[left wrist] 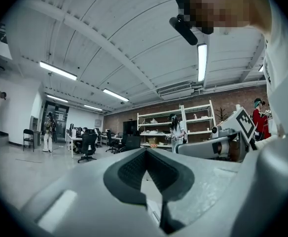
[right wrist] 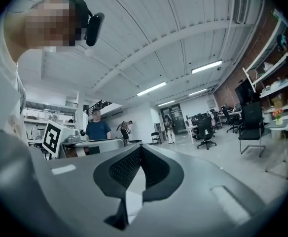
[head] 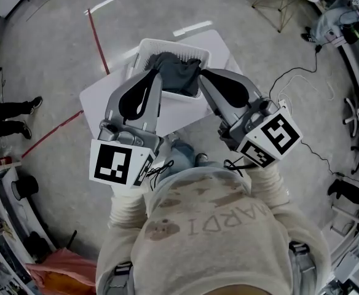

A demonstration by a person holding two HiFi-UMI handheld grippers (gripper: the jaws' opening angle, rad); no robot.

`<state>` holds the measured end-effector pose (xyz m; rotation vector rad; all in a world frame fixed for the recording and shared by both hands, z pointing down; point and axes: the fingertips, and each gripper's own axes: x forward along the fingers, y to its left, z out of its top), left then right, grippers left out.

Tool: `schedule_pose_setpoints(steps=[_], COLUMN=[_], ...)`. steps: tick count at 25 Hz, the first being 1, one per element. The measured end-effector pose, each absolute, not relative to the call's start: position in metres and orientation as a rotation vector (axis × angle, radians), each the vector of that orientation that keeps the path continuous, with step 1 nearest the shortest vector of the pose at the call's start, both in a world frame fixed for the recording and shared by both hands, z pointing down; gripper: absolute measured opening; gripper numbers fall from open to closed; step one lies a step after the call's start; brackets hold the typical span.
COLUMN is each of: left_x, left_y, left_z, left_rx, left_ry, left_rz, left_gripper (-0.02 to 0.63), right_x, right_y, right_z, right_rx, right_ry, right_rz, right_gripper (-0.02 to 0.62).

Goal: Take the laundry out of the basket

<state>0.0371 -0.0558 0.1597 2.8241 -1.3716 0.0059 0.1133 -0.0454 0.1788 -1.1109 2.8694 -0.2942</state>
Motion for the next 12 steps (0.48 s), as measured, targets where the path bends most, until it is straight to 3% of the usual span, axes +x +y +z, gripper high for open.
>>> schedule_pose_setpoints(steps=[12], left_x=[-0.014], left_y=[-0.142], left_z=[0.173], left_rx=[2.851], left_ry=[-1.3], left_rz=[0.014], left_gripper=[0.002], right_x=[0.058], right_y=[-0.133], right_z=[0.187], right_rx=[-1.177], right_ry=[2.882], right_rz=[-0.302], right_gripper=[0.028])
